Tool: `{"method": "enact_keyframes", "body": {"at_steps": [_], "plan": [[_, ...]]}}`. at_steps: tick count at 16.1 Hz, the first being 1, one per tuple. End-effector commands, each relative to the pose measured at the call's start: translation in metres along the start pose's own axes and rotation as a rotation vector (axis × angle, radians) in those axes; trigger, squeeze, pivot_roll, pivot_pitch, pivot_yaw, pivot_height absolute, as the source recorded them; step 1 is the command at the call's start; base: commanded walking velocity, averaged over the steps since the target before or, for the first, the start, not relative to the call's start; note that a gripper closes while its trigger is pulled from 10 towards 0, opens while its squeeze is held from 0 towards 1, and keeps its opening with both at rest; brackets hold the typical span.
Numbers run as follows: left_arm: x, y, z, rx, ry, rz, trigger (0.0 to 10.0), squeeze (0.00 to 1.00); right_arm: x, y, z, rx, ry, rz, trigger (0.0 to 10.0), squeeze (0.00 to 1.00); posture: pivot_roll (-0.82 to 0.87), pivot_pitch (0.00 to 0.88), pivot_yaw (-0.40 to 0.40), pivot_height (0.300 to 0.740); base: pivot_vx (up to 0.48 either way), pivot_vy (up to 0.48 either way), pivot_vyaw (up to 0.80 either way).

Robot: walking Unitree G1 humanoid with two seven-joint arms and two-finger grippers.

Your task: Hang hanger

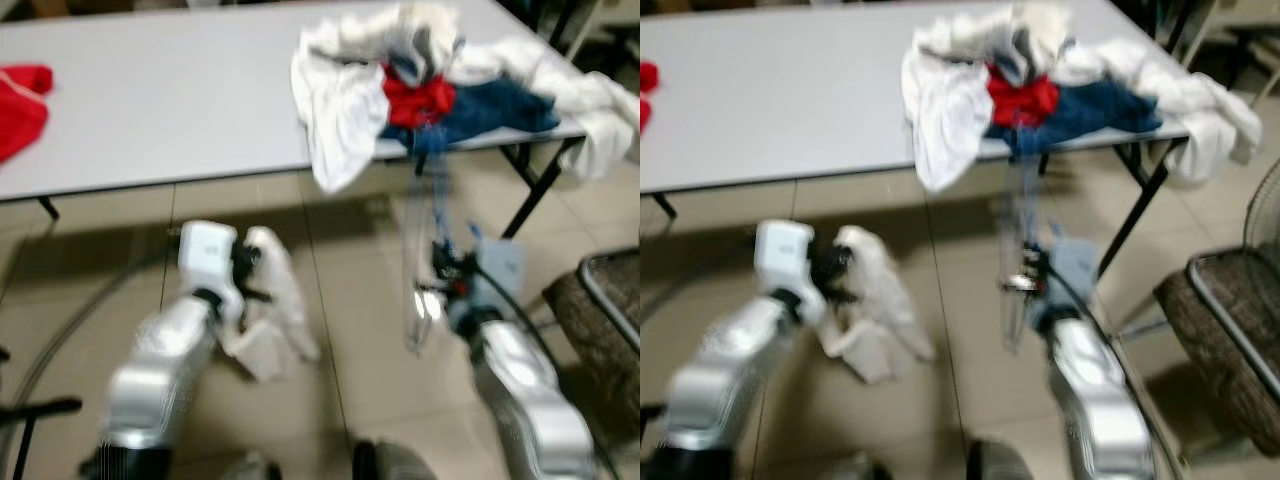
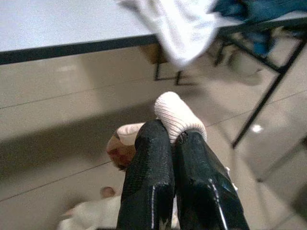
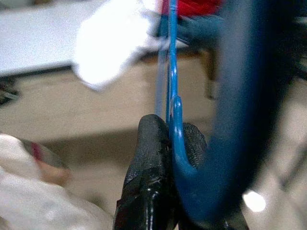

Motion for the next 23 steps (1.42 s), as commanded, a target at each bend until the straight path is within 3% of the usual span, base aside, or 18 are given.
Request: {"method": "enact_keyframes", "body": {"at_steps": [1, 12, 23], "plan": [[-0.0116, 0.0078, 0.0034, 0.037, 0.034, -0.021, 10.0, 0.00, -0.0103, 0.0022, -0.0010, 0.006, 0.036, -0.006, 10.0, 0.00, -0.04, 0.129, 0.029, 0.740, 0.000, 0.382, 0.00], [-0.0136, 0.0149, 0.0017, 0.063, 0.044, -0.055, 10.0, 0.00, -0.0119, 0.0024, -0.0042, 0.003, 0.047, 0.005, 10.0, 0.00, -0.04, 0.123, 0.025, 0.740, 0.000, 0.378, 0.00], [-0.0146, 0.0162, 0.0024, 0.061, 0.033, -0.071, 10.0, 0.00, -0.0139, -0.0013, -0.0034, -0.014, 0.048, -0.046, 10.0, 0.00, -0.03, 0.118, 0.030, 0.740, 0.000, 0.376, 0.00]]}}
Point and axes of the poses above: a point about 5 cm out from each wrist's last joint towards the gripper, its own z axis pointing back from the gripper into the wrist, its own y axis along the axis of the wrist's last joint, x = y × z, the point moved 5 cm from there along -z, pointing out of the wrist towards the gripper, and after that the axes turned 1 degree about -z, right-handed, at the moved point
